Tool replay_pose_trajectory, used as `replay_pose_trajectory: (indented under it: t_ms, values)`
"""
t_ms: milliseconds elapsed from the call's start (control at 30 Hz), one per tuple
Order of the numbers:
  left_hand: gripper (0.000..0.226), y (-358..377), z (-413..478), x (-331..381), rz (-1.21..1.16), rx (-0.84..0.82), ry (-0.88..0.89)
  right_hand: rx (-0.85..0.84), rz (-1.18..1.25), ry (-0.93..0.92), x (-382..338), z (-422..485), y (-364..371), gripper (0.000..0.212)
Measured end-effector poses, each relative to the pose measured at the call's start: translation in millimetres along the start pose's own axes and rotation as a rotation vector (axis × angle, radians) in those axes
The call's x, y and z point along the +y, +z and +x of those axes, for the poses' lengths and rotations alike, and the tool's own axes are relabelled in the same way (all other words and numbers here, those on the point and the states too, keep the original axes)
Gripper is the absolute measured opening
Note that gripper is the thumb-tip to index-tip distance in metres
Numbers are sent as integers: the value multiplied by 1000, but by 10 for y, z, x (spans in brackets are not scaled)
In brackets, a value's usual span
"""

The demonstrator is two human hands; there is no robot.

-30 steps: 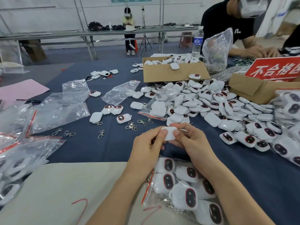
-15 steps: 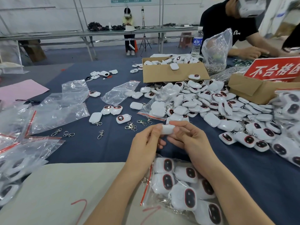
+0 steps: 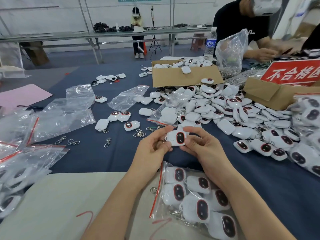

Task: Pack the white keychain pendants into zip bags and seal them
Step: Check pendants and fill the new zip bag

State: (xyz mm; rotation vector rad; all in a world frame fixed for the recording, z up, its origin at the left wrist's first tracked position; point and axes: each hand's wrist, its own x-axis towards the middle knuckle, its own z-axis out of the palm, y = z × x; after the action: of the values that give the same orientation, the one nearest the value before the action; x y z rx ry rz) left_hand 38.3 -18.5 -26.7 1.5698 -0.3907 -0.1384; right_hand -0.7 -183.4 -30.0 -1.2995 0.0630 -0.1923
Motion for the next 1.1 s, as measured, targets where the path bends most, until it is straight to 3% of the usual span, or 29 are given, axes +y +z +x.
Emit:
replay_pose_trajectory:
  t_ms: [200,467,800,933,1100]
  values:
    - [47,-1,-37,80,4,55,9,-3,-64,-4,-28,-7,32,26]
    - [42,-461,-485,158,-31,286,-133,-45,-1,11,-222,-87,11,23]
    - [33,-564,-847,82,402,292,11,42,111,-21,-306,-143,-122,31]
    - [32,-472,-864,75,513,226,110,11,-37,-28,-281,-156,-139,25]
    - [26,-447,-839,43,440,162,45,-209,-533,18,-254,-206,-82,25]
